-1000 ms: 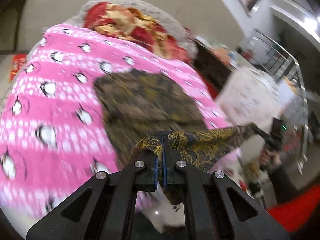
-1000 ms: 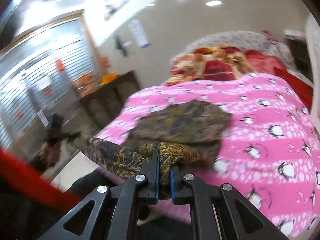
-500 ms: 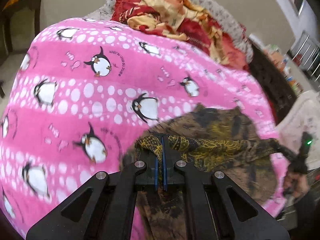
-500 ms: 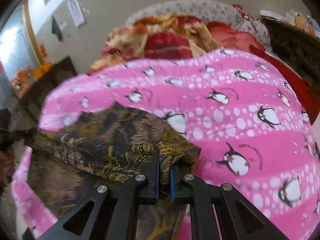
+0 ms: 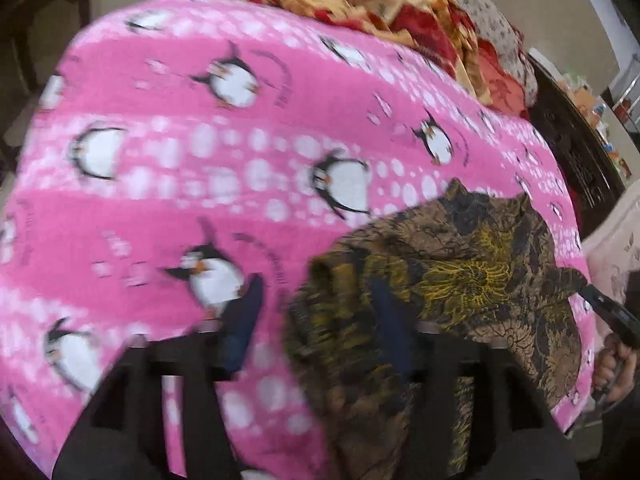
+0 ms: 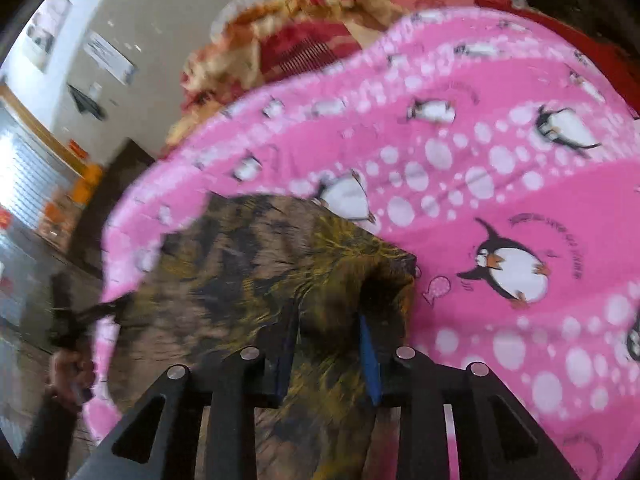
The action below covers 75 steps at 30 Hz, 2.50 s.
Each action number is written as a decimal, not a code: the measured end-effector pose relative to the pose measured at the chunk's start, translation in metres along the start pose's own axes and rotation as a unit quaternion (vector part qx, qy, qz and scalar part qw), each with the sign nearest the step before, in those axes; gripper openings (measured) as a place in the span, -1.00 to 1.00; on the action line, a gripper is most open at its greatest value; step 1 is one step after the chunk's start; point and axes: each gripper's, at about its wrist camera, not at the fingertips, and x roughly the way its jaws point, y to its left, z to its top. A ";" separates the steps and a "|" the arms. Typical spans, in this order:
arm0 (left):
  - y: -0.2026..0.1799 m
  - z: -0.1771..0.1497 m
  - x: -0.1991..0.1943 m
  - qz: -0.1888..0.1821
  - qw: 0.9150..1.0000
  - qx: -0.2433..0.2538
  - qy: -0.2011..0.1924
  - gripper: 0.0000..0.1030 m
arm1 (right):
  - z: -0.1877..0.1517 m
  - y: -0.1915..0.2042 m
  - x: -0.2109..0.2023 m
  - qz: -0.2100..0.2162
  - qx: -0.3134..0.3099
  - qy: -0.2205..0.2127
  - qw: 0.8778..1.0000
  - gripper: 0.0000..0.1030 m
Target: Fold small clothes
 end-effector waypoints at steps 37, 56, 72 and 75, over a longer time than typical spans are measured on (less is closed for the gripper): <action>-0.123 -0.008 0.065 0.065 0.997 0.049 0.021 0.26 | -0.006 0.080 0.071 -0.186 -0.183 0.063 0.963 -0.34; -0.089 -0.001 0.069 0.139 0.980 -0.002 -0.141 0.30 | 0.028 0.064 0.103 -0.186 -0.148 -0.041 0.970 0.02; -0.066 -0.016 0.036 0.148 0.964 -0.114 -0.191 0.28 | 0.032 0.044 0.101 -0.156 -0.096 -0.039 0.982 0.39; -0.117 -0.032 0.023 0.074 0.978 -0.016 -0.193 0.28 | 0.032 0.046 0.101 -0.160 -0.097 -0.040 0.982 0.39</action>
